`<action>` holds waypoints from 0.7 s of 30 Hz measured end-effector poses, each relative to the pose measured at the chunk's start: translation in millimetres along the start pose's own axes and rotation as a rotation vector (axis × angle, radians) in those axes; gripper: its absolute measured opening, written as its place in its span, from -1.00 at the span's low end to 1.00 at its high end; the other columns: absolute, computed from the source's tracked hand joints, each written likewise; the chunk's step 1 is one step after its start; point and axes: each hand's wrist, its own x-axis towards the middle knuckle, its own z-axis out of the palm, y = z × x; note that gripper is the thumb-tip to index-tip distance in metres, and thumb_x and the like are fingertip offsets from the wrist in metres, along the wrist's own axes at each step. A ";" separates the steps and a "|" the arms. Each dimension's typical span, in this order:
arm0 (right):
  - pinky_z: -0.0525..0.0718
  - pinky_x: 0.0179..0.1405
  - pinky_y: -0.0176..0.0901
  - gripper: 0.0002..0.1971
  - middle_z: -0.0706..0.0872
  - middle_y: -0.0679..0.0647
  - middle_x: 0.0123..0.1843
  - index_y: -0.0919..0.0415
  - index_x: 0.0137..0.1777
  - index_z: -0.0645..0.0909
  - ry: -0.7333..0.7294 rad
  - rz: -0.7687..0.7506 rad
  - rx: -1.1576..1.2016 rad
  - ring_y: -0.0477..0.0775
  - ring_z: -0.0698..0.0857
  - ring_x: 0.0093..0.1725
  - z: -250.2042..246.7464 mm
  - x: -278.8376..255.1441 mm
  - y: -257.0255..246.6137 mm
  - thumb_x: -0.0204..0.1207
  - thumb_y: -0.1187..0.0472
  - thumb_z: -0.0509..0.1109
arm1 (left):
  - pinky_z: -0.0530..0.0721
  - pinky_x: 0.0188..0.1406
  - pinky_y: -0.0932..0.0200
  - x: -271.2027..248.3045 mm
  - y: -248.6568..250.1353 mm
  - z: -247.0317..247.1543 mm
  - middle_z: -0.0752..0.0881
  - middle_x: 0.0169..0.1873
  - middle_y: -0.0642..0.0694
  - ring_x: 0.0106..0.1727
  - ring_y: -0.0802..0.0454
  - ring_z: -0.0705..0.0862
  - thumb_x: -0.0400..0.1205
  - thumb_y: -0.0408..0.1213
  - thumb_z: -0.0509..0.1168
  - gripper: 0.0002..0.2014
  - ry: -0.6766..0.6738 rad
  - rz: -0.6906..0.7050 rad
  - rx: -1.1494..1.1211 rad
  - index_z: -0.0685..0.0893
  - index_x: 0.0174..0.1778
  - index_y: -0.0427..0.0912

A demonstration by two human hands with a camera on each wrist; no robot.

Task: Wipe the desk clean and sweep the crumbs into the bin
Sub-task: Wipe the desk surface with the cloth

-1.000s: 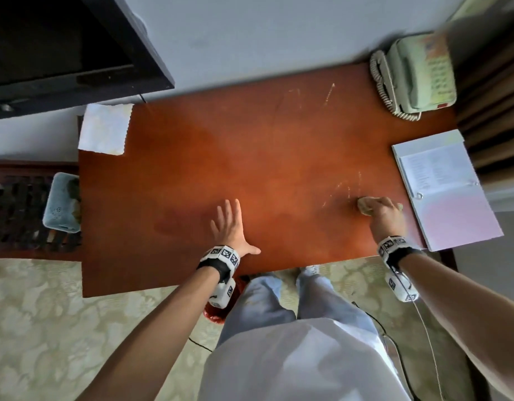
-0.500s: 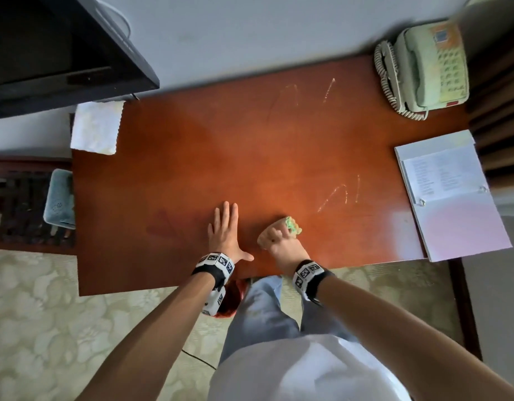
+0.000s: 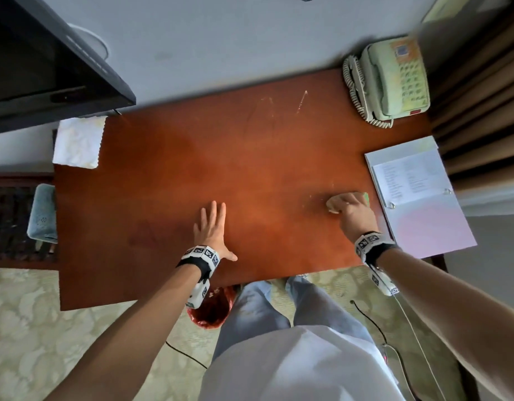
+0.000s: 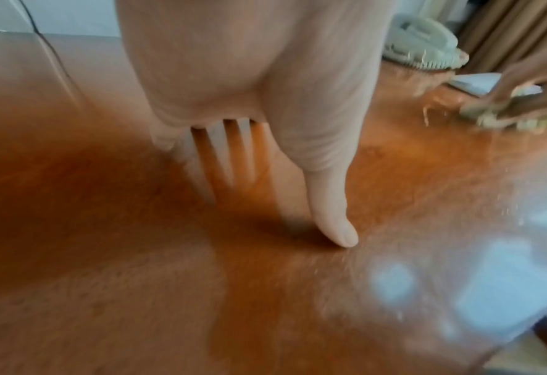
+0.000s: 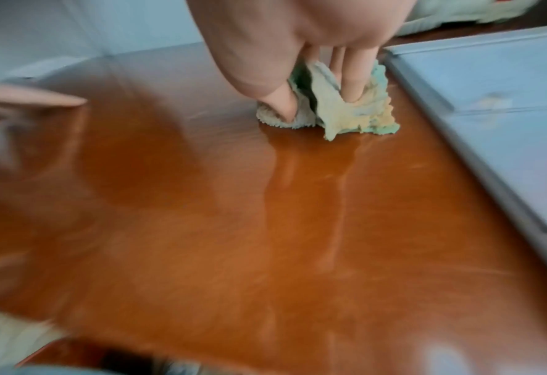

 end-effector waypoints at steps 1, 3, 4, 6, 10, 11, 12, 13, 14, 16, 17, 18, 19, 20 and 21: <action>0.67 -0.03 0.06 -0.51 0.69 -0.12 0.03 -0.14 -0.14 0.57 0.024 0.046 0.009 0.24 0.56 0.10 -5.7 6.1 17.3 0.19 0.54 0.34 | 0.08 0.68 -0.48 1.2 1.0 1.2 -0.56 0.69 0.01 0.76 -0.26 -0.37 0.07 0.12 0.79 0.68 -0.009 0.002 -0.002 -0.50 0.72 0.08; 0.64 -0.07 0.00 -0.44 0.66 -0.15 -0.05 -0.22 -0.22 0.41 0.033 0.092 0.019 0.24 0.59 0.01 -6.1 16.0 33.1 0.13 0.56 0.30 | 0.10 0.67 -0.50 2.8 1.8 3.9 -0.55 0.69 0.02 0.76 -0.27 -0.36 0.07 0.08 0.81 0.69 -0.003 0.004 -0.012 -0.48 0.72 0.07; 0.63 -0.09 -0.01 -0.43 0.65 -0.14 -0.07 -0.24 -0.22 0.38 0.029 0.113 0.013 0.25 0.60 -0.01 -3.9 18.5 31.1 0.11 0.56 0.28 | 0.11 0.67 -0.50 3.1 1.5 4.6 -0.53 0.70 0.02 0.76 -0.27 -0.35 0.06 0.08 0.81 0.69 0.004 0.006 -0.016 -0.47 0.73 0.08; 0.59 -0.04 0.05 -0.45 0.65 -0.13 -0.05 -0.23 -0.20 0.41 0.002 0.094 -0.011 0.24 0.58 -0.02 1.3 14.5 13.1 0.11 0.54 0.26 | 0.13 0.67 -0.50 3.1 -0.9 5.2 -0.49 0.72 0.05 0.77 -0.25 -0.33 0.04 0.08 0.81 0.69 0.018 0.016 -0.025 -0.45 0.73 0.11; 0.64 -0.05 0.12 -0.58 0.67 0.04 -0.07 -0.03 -0.11 0.62 -0.042 -0.220 0.007 0.25 0.62 0.00 23.5 -8.3 -49.8 0.13 0.47 0.29 | 0.15 0.67 -0.47 4.5 -4.5 4.9 -0.44 0.74 0.07 0.78 -0.23 -0.31 -0.01 0.13 0.81 0.71 0.024 0.026 -0.035 -0.43 0.73 0.15; 0.70 -0.19 0.10 -0.56 0.66 0.07 -0.05 0.01 -0.05 0.66 -0.077 -0.304 0.002 0.28 0.65 0.02 32.7 -15.5 -73.1 0.15 0.47 0.29 | 0.14 0.67 -0.46 4.9 -5.1 5.1 -0.44 0.74 0.07 0.78 -0.23 -0.31 -0.02 0.15 0.80 0.71 0.025 0.028 -0.034 -0.43 0.73 0.15; 0.73 -0.33 0.04 -0.55 0.66 0.09 -0.01 0.04 0.03 0.68 -0.127 -0.374 -0.031 0.31 0.65 0.07 44.9 -22.4 -98.0 0.20 0.48 0.31 | 0.14 0.68 -0.45 4.7 -5.0 5.5 -0.44 0.74 0.07 0.78 -0.23 -0.31 -0.02 0.16 0.80 0.71 0.028 0.027 -0.032 -0.43 0.74 0.14; 0.73 -0.40 0.01 -0.55 0.66 0.12 0.04 0.08 0.11 0.69 -0.159 -0.452 -0.084 0.34 0.63 0.15 58.1 -29.6 -123.4 0.25 0.47 0.36 | 0.15 0.68 -0.43 4.2 -4.4 5.5 -0.43 0.74 0.07 0.78 -0.22 -0.31 -0.01 0.17 0.80 0.70 0.034 0.028 -0.031 -0.42 0.74 0.13; 0.75 -0.39 0.05 -0.58 0.66 0.14 0.08 0.11 0.17 0.67 -0.217 -0.533 -0.129 0.37 0.60 0.22 71.4 -35.3 -145.5 0.32 0.44 0.41 | 0.15 0.70 -0.40 3.7 -4.5 5.2 -0.42 0.75 0.07 0.78 -0.20 -0.30 0.00 0.16 0.80 0.69 0.036 0.030 -0.035 -0.41 0.75 0.11; 0.77 -0.31 0.15 -0.65 0.67 0.18 0.13 0.16 0.21 0.66 -0.296 -0.675 -0.182 0.42 0.57 0.30 86.3 -42.9 -174.8 0.42 0.36 0.48 | 0.19 0.71 -0.32 1.6 -7.0 5.0 -0.40 0.75 0.10 0.79 -0.14 -0.30 0.03 0.12 0.81 0.68 0.041 0.033 -0.073 -0.40 0.76 0.07; 0.78 -0.28 0.13 -0.67 0.68 0.16 0.14 0.15 0.20 0.67 -0.290 -0.723 -0.198 0.40 0.59 0.31 88.0 -42.2 -178.9 0.43 0.32 0.50 | 0.20 0.72 -0.26 1.3 -10.0 4.1 -0.41 0.75 0.10 0.79 -0.11 -0.29 0.03 0.10 0.81 0.69 0.050 0.034 -0.099 -0.41 0.75 0.07; 0.78 -0.28 0.04 -0.70 0.69 0.11 0.13 0.10 0.17 0.70 -0.260 -0.765 -0.203 0.33 0.62 0.28 82.8 -39.3 -178.5 0.43 0.29 0.50 | 0.20 0.72 -0.22 1.2 -13.9 2.0 -0.43 0.74 0.08 0.79 -0.10 -0.29 0.03 0.11 0.81 0.69 0.062 0.040 -0.114 -0.43 0.74 0.08; 0.76 -0.31 -0.06 -0.72 0.70 0.05 0.12 0.04 0.13 0.72 -0.234 -0.796 -0.184 0.25 0.65 0.24 77.2 -33.0 -173.4 0.43 0.27 0.46 | 0.17 0.73 -0.22 2.1 -18.6 -1.5 -0.45 0.74 0.05 0.79 -0.12 -0.29 0.03 0.13 0.80 0.70 0.077 0.048 -0.111 -0.45 0.74 0.08; 0.73 -0.36 -0.12 -0.72 0.70 0.00 0.12 -0.01 0.12 0.74 -0.212 -0.798 -0.149 0.18 0.65 0.22 70.0 -24.7 -166.2 0.43 0.25 0.43 | 0.14 0.74 -0.25 4.2 -22.8 -6.0 -0.46 0.73 0.02 0.79 -0.16 -0.29 0.03 0.16 0.79 0.70 0.092 0.052 -0.095 -0.46 0.73 0.08; 0.74 -0.41 -0.13 -0.70 0.69 -0.02 0.14 -0.03 0.13 0.73 -0.187 -0.777 -0.108 0.15 0.62 0.24 62.4 -14.3 -159.4 0.42 0.26 0.43 | 0.12 0.74 -0.29 7.9 -26.6 -11.9 -0.47 0.73 0.00 0.78 -0.20 -0.30 0.03 0.19 0.78 0.70 0.105 0.049 -0.085 -0.48 0.73 0.08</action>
